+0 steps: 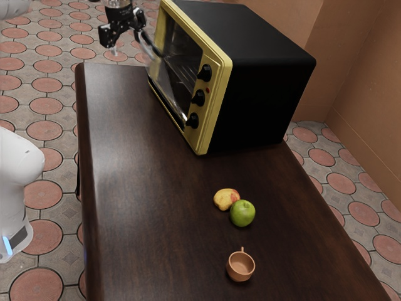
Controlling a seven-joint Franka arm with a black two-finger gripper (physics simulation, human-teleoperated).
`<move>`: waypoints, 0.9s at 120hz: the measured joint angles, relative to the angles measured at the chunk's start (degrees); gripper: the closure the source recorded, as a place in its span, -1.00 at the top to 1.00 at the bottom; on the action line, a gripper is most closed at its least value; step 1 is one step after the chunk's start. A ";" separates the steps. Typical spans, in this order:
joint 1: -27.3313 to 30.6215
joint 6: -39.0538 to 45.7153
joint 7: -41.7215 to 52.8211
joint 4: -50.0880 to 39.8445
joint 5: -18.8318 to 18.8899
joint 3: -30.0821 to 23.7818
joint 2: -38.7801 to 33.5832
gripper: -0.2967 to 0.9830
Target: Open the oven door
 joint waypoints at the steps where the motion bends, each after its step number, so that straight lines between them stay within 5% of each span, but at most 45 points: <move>1: 0.00 0.01 0.01 -0.17 -0.04 0.14 -0.19 0.53; 34: 0.54 0.07 0.25 -7.89 -0.60 8.51 -6.17 0.53; 51: 9.64 -2.76 1.27 -10.06 -0.67 18.34 -11.39 0.53; 62: 11.25 -4.98 2.12 -8.34 -0.60 18.74 -13.08 0.53; 76: -5.04 -9.81 -2.75 13.19 -0.54 -2.04 -9.76 0.53; 84: -14.81 -11.94 -6.94 28.53 -0.32 -10.67 0.54 0.53; 95: -31.57 -14.18 -14.36 34.55 1.06 -13.47 11.17 0.53; 108: -39.97 -15.88 -22.33 29.26 2.30 -13.44 15.28 0.53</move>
